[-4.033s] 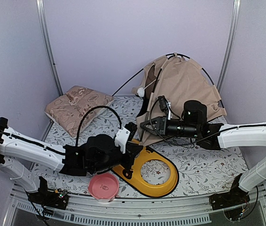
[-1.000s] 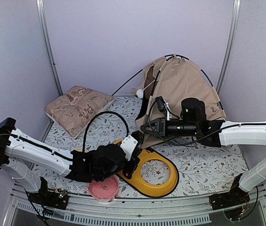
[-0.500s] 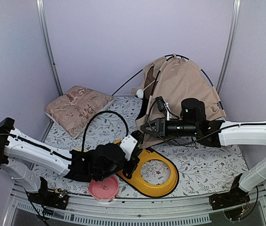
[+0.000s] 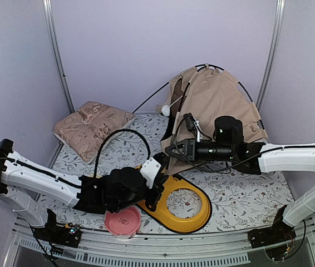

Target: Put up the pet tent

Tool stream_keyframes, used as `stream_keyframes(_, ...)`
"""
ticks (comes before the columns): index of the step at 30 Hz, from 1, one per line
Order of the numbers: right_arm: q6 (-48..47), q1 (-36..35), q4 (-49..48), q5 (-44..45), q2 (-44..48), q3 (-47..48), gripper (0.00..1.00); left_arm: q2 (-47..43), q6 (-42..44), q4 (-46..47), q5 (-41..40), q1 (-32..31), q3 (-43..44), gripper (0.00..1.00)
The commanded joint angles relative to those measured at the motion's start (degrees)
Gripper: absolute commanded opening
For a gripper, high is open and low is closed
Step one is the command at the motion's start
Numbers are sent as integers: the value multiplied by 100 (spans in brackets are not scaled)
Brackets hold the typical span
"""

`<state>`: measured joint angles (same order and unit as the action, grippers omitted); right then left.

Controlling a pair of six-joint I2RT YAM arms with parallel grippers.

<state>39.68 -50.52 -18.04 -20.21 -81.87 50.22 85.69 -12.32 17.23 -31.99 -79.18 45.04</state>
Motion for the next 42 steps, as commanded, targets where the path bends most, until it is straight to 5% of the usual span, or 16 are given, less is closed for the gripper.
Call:
stream_keyframes(1, 53, 235, -511, 1002, -42, 47, 0, -135, -102, -703, 652, -111, -153, 0)
stream_keyframes(28, -33, 16, -612, 814, -155, -98, 0, -394, -446, -651, 1380, 438, -269, 0)
stream_keyframes(42, -440, -248, -96, 1424, -275, -5, 0, -596, -370, -824, 1643, 563, -22, 0)
